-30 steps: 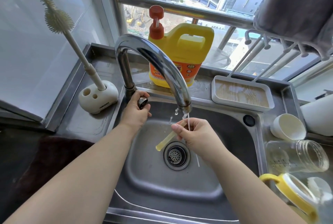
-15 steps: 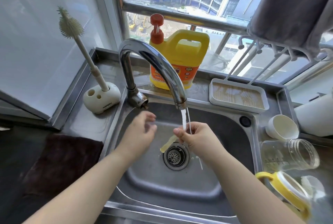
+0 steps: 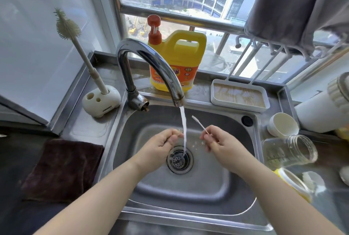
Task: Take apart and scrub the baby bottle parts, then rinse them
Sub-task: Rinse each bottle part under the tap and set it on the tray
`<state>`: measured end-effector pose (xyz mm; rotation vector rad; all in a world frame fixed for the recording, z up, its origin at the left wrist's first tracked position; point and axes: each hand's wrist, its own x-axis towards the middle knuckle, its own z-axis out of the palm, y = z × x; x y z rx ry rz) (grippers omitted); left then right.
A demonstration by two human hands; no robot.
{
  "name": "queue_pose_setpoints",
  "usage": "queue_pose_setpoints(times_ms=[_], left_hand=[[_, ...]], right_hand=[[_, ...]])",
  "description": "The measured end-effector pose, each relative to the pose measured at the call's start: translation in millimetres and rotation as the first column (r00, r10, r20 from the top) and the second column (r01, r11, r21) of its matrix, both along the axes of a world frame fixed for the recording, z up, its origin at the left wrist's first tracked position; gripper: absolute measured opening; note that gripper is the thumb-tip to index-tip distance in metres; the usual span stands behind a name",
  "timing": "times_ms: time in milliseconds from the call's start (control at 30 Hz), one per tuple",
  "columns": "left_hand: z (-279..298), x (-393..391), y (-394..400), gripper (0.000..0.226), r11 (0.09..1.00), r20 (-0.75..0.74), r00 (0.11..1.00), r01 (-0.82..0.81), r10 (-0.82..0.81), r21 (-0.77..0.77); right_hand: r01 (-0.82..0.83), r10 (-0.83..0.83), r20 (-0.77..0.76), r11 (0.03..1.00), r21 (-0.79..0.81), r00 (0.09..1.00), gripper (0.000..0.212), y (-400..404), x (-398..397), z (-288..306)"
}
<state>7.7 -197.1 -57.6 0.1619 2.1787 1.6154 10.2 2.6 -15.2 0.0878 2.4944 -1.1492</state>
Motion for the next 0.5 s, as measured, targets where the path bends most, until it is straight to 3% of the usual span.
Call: queue_pose_setpoints(times_ms=[200, 500], left_hand=[[-2, -2, 3, 0.023, 0.992, -0.029, 1.0, -0.005, 0.009, 0.13], [-3, -6, 0, 0.018, 0.997, -0.067, 0.998, -0.01, 0.016, 0.082]], right_hand=[[-0.233, 0.254, -0.037, 0.928, 0.291, 0.967, 0.02, 8, -3, 14], [-0.288, 0.312, -0.018, 0.897, 0.336, 0.95, 0.02, 5, -9, 28]])
